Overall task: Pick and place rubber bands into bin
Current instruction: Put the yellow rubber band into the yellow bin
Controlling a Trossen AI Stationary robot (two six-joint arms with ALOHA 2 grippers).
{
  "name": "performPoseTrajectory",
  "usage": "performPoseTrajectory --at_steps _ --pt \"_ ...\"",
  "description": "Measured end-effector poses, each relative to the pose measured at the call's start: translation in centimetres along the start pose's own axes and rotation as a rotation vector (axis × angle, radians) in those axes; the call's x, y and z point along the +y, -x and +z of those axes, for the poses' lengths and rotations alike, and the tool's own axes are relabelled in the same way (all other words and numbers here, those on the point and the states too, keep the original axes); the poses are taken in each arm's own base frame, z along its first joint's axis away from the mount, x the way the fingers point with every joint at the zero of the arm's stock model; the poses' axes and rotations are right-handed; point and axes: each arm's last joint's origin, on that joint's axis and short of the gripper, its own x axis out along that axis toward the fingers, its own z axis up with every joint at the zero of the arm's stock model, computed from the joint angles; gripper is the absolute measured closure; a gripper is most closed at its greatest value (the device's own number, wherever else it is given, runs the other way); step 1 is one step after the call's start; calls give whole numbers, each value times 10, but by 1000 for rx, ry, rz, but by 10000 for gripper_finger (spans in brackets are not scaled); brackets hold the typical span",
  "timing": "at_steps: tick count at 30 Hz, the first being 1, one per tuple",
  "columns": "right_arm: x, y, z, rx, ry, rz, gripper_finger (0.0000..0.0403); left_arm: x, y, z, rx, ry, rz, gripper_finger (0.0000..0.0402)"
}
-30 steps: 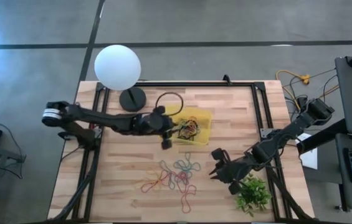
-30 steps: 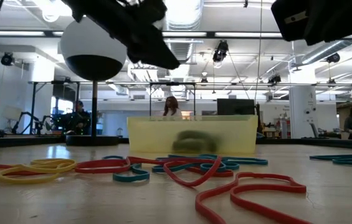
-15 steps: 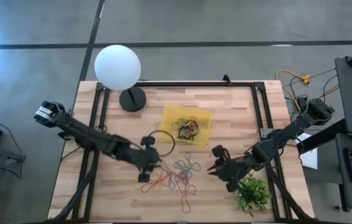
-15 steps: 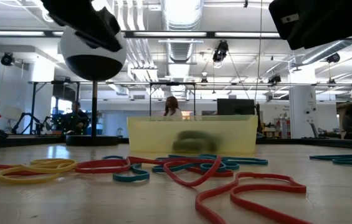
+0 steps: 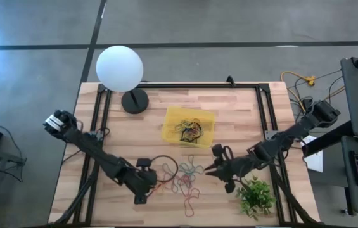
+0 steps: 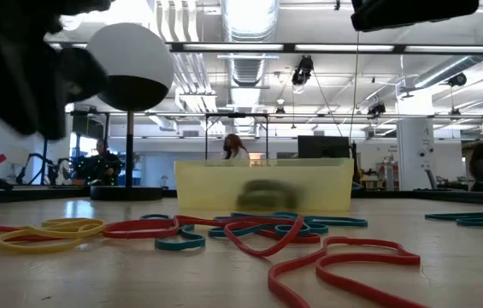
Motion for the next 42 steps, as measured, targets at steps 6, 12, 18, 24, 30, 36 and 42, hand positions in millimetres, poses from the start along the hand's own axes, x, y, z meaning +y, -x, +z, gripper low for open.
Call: performPoseTrajectory --at_steps 6,12,18,24,30,36,42 --pt "-3 -2 0 -7 -18 -6 346 -3 -21 -10 94 -4 2 308" --pt "-2 -6 -2 8 -48 -4 346 -4 -27 -10 112 -8 5 308" --pt "2 -14 -8 42 -39 1 346 -3 -36 -13 117 -6 19 308" --pt "3 -16 -10 54 -34 2 346 0 -43 -12 109 3 49 308" --pt "3 -16 -9 52 -35 2 346 1 -45 -12 105 5 52 308" --pt "3 -16 -9 51 -35 1 346 1 -46 -12 103 6 49 308" --pt "3 -16 -9 50 -35 1 346 1 -51 -15 119 3 51 308"
